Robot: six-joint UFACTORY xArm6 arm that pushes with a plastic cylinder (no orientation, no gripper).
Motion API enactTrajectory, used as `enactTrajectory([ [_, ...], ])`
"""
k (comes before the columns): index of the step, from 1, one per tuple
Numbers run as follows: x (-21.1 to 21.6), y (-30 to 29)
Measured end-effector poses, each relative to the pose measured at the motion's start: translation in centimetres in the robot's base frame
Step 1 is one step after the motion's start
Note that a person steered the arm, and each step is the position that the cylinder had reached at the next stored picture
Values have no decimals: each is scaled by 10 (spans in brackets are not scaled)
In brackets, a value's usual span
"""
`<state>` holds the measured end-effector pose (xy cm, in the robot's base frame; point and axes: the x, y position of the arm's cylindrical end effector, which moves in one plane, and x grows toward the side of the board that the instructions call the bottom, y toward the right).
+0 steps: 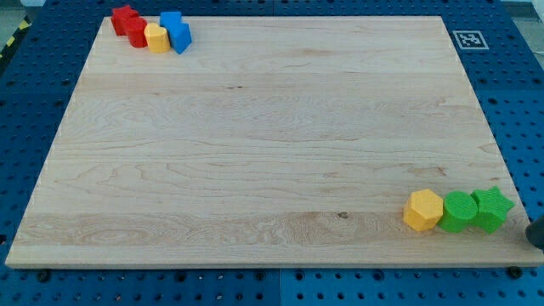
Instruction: Slide the green star top of the green circle
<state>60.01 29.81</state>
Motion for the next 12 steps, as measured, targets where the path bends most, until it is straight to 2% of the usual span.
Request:
enactTrajectory([
  [2, -18, -41],
  [3, -20, -44],
  [4, -41, -43],
  [5, -82, -51],
  [6, -99, -72],
  [7, -99, -80],
  [9, -55, -15],
  [10, -34, -18],
  [12, -48, -71],
])
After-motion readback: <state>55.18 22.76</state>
